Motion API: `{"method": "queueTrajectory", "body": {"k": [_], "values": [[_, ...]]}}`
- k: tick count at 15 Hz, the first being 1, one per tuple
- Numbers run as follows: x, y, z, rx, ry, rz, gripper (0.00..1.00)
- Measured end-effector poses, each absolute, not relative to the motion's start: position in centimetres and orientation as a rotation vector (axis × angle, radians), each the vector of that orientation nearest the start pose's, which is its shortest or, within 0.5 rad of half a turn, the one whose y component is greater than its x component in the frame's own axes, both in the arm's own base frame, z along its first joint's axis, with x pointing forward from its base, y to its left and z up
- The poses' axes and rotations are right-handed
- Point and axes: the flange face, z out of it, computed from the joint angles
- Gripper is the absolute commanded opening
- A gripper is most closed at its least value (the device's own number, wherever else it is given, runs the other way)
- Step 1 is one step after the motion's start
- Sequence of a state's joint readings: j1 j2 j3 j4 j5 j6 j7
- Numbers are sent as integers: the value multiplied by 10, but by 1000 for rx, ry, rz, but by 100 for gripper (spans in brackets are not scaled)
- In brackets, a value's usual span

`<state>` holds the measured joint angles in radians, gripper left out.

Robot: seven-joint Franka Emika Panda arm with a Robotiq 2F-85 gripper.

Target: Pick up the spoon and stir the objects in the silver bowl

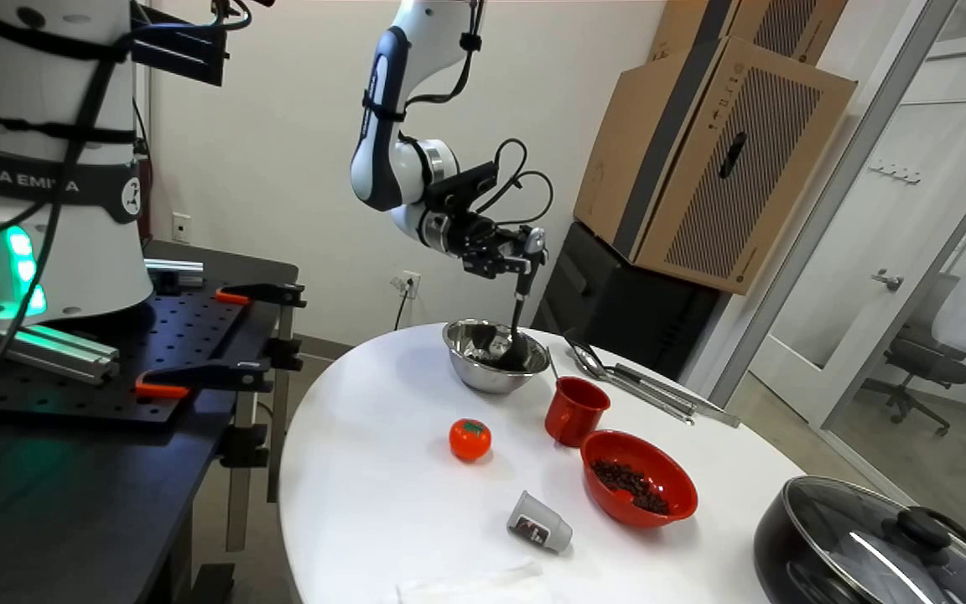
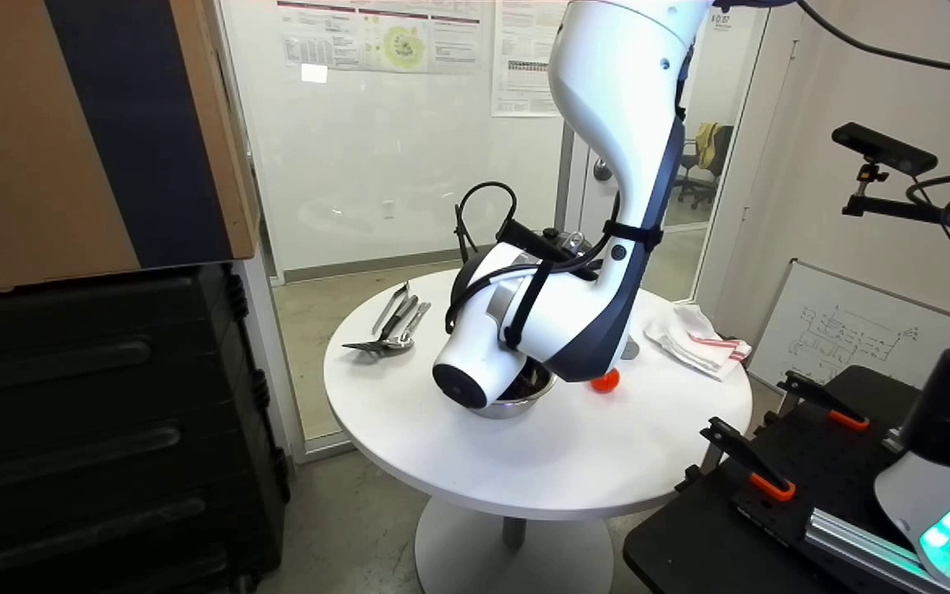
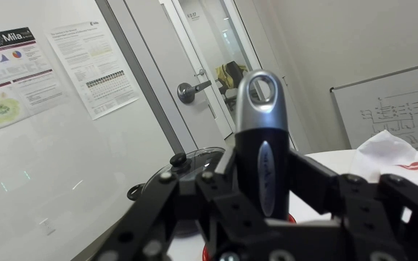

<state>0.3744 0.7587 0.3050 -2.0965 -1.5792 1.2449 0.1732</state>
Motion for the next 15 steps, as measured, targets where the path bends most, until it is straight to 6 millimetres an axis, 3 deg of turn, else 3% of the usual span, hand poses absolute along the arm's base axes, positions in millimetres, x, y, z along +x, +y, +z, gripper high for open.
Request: {"method": "queueTrajectory", "body": {"k": [7, 15], "values": [[443, 202, 101, 996, 1080, -515, 10], [432, 221, 91, 1037, 1175, -506, 10]]}}
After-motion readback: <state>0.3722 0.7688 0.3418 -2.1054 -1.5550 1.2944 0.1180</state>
